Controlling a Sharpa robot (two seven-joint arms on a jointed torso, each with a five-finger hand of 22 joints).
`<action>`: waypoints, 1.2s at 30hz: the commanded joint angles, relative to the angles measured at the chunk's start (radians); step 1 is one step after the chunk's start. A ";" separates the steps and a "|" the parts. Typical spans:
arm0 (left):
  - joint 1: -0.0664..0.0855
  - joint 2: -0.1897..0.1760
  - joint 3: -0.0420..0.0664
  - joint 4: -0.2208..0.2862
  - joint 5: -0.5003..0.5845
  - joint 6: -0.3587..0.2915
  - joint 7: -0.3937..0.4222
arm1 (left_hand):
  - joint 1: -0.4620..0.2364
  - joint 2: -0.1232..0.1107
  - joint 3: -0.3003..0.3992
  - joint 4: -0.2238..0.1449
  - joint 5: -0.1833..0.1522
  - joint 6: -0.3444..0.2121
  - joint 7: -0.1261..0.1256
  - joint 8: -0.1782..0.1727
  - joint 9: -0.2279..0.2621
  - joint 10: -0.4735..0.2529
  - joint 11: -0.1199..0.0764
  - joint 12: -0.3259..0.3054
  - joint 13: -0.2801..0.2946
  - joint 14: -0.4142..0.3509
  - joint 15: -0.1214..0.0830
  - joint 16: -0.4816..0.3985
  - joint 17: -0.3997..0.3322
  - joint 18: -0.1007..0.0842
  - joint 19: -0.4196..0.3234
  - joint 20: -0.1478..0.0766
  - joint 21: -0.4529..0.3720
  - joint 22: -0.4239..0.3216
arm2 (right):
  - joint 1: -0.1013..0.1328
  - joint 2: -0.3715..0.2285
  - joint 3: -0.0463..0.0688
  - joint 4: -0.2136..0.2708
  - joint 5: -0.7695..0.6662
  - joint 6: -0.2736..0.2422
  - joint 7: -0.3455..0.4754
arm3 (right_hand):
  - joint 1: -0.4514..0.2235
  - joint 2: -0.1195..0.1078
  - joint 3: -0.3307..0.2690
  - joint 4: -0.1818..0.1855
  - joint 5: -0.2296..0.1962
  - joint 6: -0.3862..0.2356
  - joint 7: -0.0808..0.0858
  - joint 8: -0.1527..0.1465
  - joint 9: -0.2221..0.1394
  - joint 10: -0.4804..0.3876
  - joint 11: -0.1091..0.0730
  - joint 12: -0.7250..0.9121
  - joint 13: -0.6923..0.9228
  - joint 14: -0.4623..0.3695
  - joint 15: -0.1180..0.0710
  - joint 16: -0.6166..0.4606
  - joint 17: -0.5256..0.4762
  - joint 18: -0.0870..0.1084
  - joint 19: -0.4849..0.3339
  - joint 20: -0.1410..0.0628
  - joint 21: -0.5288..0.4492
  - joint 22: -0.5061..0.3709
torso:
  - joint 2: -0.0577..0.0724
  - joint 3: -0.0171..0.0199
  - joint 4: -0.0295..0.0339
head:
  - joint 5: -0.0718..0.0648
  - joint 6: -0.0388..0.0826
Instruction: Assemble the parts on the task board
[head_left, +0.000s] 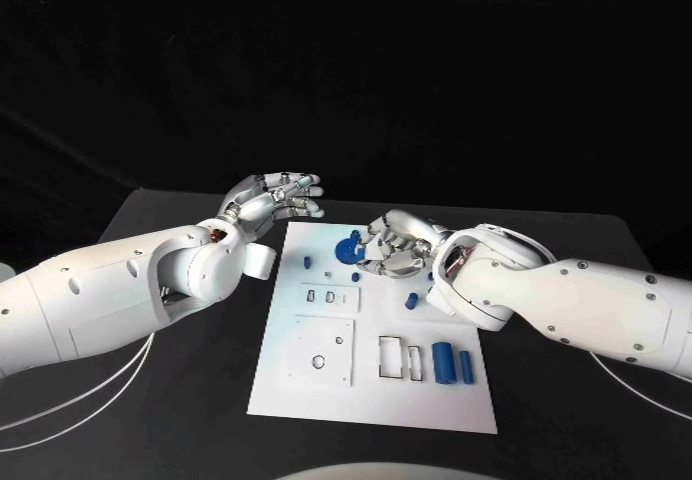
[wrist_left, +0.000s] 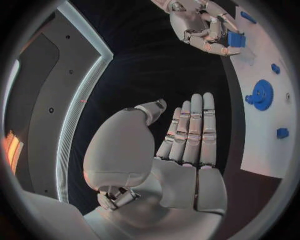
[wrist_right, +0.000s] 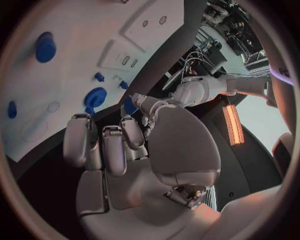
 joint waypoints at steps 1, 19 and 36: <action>0.000 0.006 0.000 -0.004 0.004 0.019 0.012 | -0.008 0.000 -0.001 0.006 0.001 -0.008 0.038 -0.002 0.001 -0.008 0.000 0.000 0.001 0.002 0.003 -0.004 0.000 0.004 0.004 0.006 -0.006 -0.001 | -0.016 0.020 -0.003 0.001 -0.127 0.011 -0.027 | -0.007 -0.003 -0.002 0.006 0.003 0.012 -0.009 0.035 0.049 0.004 -0.005 0.000 0.000 0.059 -0.007 -0.002 0.069 0.001 0.003 -0.004 0.000 0.000 | 0.000 -0.0008 0.0033 | 0.013 -0.008; 0.000 0.006 0.000 -0.010 0.004 0.020 0.012 | -0.008 0.001 -0.001 0.006 0.001 -0.008 0.038 -0.002 0.001 -0.009 0.000 0.000 0.001 0.002 0.003 -0.005 0.000 0.004 0.004 0.006 -0.006 -0.001 | -0.090 0.094 -0.015 -0.057 -0.260 0.012 -0.052 | -0.008 -0.008 -0.002 0.005 0.003 0.009 -0.009 0.035 0.048 0.002 -0.006 -0.003 -0.003 0.058 -0.007 -0.002 0.068 0.002 0.001 -0.005 -0.002 -0.002 | 0.003 0.0011 0.0005 | 0.025 -0.018; 0.000 0.005 0.000 -0.009 0.004 0.021 0.010 | -0.007 0.001 -0.001 0.005 0.001 -0.009 0.038 -0.002 0.002 -0.009 0.000 0.000 0.002 0.002 0.003 -0.006 0.001 0.004 0.005 0.006 -0.006 -0.002 | -0.109 0.117 -0.018 -0.082 -0.273 0.028 -0.054 | -0.010 -0.014 -0.003 0.006 0.003 0.007 -0.009 0.035 0.048 0.001 -0.006 -0.004 -0.004 0.058 -0.008 -0.003 0.068 0.002 0.001 -0.006 -0.004 -0.002 | 0.001 0.0002 0.0002 | 0.021 -0.023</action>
